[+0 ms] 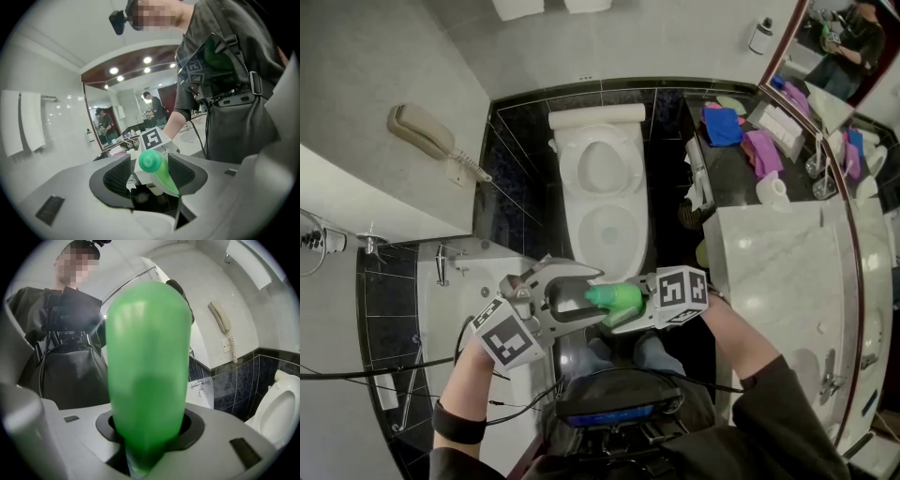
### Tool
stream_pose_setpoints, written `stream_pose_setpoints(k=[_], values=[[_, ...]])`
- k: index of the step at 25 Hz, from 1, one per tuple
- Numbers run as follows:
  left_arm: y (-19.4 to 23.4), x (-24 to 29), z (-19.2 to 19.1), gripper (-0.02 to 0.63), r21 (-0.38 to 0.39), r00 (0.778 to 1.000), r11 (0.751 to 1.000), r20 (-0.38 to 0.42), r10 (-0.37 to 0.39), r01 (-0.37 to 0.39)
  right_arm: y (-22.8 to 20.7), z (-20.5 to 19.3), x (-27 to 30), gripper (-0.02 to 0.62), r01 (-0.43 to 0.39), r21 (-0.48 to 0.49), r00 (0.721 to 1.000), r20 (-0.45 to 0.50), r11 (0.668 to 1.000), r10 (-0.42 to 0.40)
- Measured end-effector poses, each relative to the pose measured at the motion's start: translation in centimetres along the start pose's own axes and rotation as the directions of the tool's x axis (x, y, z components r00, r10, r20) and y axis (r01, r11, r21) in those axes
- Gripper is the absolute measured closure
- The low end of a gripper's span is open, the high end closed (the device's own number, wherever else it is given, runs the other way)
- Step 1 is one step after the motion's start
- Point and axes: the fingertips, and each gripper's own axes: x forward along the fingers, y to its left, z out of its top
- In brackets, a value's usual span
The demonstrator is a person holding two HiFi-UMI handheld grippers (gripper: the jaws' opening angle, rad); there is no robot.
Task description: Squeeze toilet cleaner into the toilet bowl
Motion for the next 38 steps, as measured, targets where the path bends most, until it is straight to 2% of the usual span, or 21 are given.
stream_pose_setpoints(k=[5, 8, 12, 16, 20, 25, 27, 30, 31, 32, 33, 38], values=[[-0.1, 0.1, 0.1, 0.438, 0.027, 1.0, 1.0, 0.0, -0.003, 0.003, 0.3, -0.2, 0.2, 0.408, -0.035, 0.016, 0.999, -0.002, 0.999, 0.035], [-0.4, 0.3, 0.1, 0.453, 0.001, 1.0, 1.0, 0.01, -0.022, 0.022, 0.3, -0.3, 0.0, 0.408, -0.022, 0.012, 1.0, -0.018, 1.0, 0.022], [-0.7, 0.5, -0.3, 0.454, -0.069, 0.999, 0.996, 0.008, -0.05, 0.05, -0.4, -0.8, -0.4, 0.408, 0.042, -0.025, 0.996, -0.078, 0.999, -0.044], [-0.5, 0.9, -0.9, 0.456, -0.218, 0.999, 0.975, 0.022, -0.028, 0.032, -2.1, -1.6, -1.1, 0.408, 0.163, -0.091, 0.977, -0.127, 0.982, -0.174], [-0.5, 1.3, -1.9, 0.457, -0.376, 1.0, 0.927, 0.02, 0.005, 0.003, -4.2, -3.2, -2.0, 0.408, 0.296, -0.19, 0.928, -0.174, 0.936, -0.329], [-0.5, 1.6, -3.9, 0.457, -0.544, 0.998, 0.838, 0.024, 0.05, -0.029, -6.2, -3.8, -3.3, 0.408, 0.42, -0.318, 0.855, -0.175, 0.85, -0.488], [-0.4, 1.6, -4.7, 0.457, -0.624, 0.997, 0.78, 0.033, 0.065, -0.03, -6.7, -3.7, -3.8, 0.408, 0.453, -0.355, 0.831, -0.164, 0.818, -0.531], [-0.4, 1.5, -4.8, 0.457, -0.756, 0.996, 0.655, 0.047, 0.072, -0.012, -7.4, -3.5, -4.5, 0.408, 0.495, -0.411, 0.789, -0.156, 0.765, -0.595], [-0.4, 1.5, -4.8, 0.459, -0.78, 0.996, 0.625, 0.051, 0.079, -0.009, -7.6, -3.6, -4.7, 0.408, 0.506, -0.427, 0.776, -0.154, 0.749, -0.612], [-0.4, 1.4, -4.9, 0.459, -0.792, 0.995, 0.61, 0.055, 0.086, -0.009, -7.8, -3.6, -4.9, 0.409, 0.511, -0.436, 0.768, -0.154, 0.74, -0.621], [-0.4, 1.4, -4.9, 0.459, -0.794, 0.994, 0.607, 0.057, 0.091, -0.011, -7.8, -3.6, -4.9, 0.41, 0.511, -0.438, 0.768, -0.155, 0.74, -0.622], [-0.4, 1.3, -5.0, 0.458, -0.77, 0.994, 0.638, 0.047, 0.099, -0.027, -7.3, -3.9, -4.2, 0.408, 0.494, -0.395, 0.794, -0.156, 0.774, -0.587]])
